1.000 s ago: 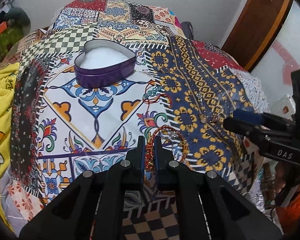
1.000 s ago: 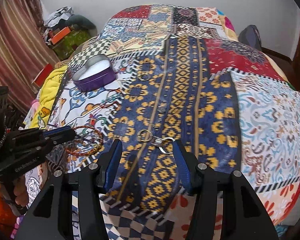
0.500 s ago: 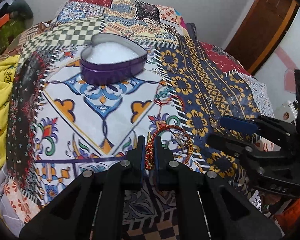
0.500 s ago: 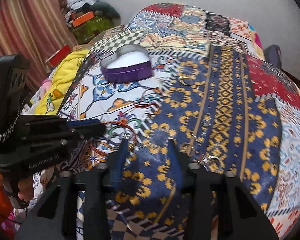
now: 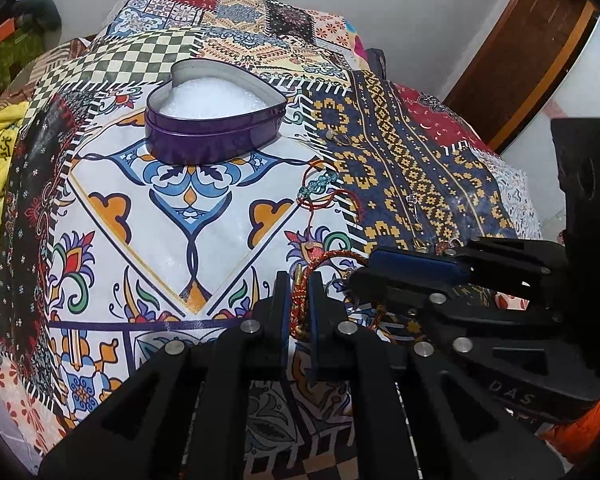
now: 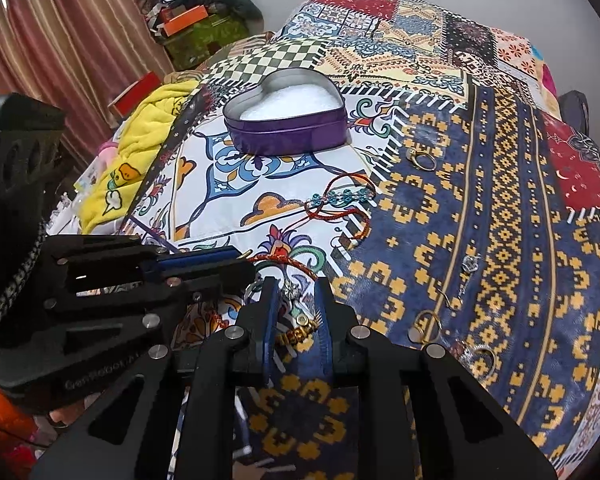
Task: Organize jewelry
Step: 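Close the left gripper on the orange-red bracelet and lift it, then carry the bracelet with the left gripper over the purple heart tin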
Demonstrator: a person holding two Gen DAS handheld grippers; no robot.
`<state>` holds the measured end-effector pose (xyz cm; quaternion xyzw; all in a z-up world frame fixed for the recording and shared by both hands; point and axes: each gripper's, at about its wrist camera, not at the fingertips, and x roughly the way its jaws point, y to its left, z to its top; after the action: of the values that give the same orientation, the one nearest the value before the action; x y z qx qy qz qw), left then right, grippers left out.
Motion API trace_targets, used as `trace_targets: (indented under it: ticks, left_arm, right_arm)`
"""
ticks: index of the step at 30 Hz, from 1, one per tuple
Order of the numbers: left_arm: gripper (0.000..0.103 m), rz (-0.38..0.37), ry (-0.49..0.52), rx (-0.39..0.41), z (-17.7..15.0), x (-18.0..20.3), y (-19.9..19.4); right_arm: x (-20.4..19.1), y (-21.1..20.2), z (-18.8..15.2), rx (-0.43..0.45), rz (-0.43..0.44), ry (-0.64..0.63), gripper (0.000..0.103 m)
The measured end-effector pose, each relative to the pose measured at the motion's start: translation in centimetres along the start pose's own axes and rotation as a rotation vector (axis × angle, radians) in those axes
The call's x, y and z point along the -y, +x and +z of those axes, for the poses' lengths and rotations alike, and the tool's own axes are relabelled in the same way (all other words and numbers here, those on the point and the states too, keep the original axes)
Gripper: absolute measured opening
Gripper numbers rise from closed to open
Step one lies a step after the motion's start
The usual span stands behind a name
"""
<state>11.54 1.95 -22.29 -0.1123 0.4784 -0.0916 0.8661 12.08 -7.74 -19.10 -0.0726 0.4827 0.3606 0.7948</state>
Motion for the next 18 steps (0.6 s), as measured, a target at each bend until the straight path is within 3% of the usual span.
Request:
trace_targets:
  ticks: [6, 18]
  left_arm:
    - [0.006, -0.008, -0.001, 0.003, 0.2, -0.1, 0.3]
    - [0.006, -0.009, -0.01, 0.004, 0.1, -0.2, 0.1]
  right_arm:
    - [0.2, 0.3, 0.2, 0.002, -0.003, 0.0, 0.009]
    - [0.9, -1.6, 0.0, 0.041, 0.005, 0.038, 0.007]
